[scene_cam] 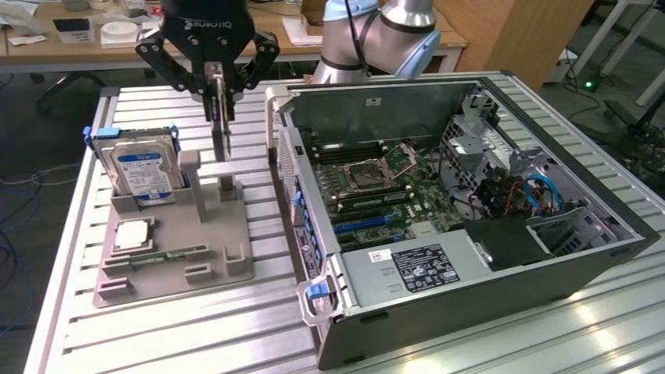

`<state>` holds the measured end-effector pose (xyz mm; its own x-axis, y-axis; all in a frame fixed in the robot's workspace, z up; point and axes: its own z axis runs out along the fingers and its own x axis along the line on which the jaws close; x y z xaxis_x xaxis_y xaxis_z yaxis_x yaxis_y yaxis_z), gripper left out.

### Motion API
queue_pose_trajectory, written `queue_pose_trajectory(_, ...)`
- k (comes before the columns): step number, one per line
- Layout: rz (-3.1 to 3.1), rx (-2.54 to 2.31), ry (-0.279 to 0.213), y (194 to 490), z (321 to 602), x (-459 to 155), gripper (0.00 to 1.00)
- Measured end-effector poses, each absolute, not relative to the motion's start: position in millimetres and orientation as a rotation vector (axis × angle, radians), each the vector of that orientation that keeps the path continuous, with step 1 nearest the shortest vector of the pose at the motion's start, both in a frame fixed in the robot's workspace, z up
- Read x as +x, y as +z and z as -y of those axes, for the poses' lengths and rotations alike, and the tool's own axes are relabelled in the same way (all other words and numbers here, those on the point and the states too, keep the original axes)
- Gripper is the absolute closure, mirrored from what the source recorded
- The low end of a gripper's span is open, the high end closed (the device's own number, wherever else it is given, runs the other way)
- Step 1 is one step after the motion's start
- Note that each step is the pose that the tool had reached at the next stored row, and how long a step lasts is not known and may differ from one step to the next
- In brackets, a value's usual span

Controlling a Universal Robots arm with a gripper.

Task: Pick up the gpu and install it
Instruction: 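Pick up the gpu and move the gpu toward the slot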

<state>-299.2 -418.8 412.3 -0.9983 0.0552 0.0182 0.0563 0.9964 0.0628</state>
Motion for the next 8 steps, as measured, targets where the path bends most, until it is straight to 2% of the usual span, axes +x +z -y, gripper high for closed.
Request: queue_pose_trajectory(8, 3.122, -0.087, -0.099, 412.3, 418.8, -280.4, 0.72)
